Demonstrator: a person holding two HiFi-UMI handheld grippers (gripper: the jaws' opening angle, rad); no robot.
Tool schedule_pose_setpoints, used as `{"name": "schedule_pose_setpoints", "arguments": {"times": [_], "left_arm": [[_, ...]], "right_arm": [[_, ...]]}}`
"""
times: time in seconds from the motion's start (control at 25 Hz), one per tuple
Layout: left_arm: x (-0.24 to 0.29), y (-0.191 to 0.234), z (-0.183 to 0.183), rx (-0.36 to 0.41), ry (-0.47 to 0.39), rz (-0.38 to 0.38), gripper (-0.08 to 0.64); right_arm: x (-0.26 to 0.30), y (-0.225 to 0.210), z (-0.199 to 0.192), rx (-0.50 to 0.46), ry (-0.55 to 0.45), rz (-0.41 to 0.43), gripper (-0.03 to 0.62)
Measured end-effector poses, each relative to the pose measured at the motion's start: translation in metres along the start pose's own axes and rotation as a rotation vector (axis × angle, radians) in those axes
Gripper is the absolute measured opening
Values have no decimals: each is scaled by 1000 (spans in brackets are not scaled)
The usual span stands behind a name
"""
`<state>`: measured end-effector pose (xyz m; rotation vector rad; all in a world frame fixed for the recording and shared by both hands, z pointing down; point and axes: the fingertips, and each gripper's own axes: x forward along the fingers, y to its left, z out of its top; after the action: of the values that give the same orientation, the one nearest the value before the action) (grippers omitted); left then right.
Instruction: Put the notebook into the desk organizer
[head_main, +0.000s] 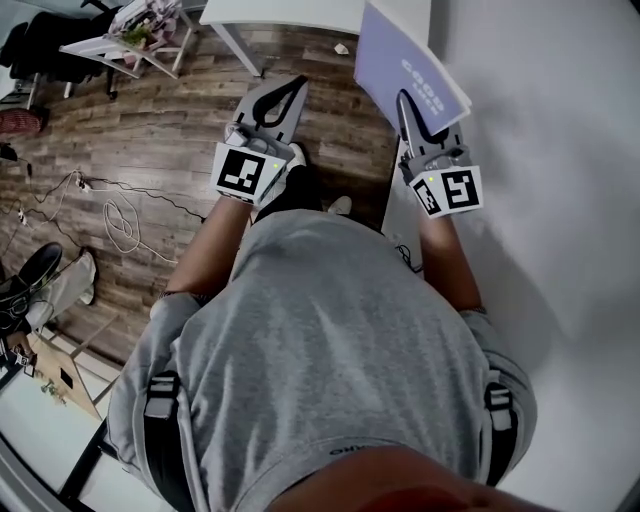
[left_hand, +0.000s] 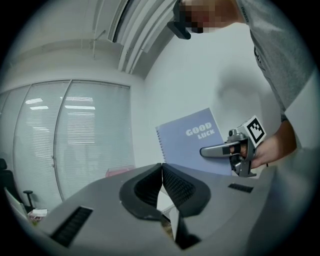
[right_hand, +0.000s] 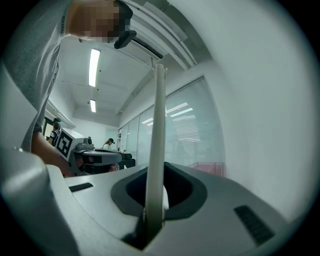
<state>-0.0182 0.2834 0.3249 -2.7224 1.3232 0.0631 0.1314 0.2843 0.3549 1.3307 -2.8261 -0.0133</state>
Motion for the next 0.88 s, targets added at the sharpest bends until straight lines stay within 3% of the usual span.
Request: {"name": "schedule_pose_setpoints", "arguments": {"times": [0.72, 0.88], "left_arm": [[80, 166, -18, -35, -60, -78, 20], [104, 222, -30, -67, -56, -94, 20]], "right_arm": [[179, -35, 2, -45, 19, -83, 38], [243, -44, 3, -41, 48, -75, 38]]}}
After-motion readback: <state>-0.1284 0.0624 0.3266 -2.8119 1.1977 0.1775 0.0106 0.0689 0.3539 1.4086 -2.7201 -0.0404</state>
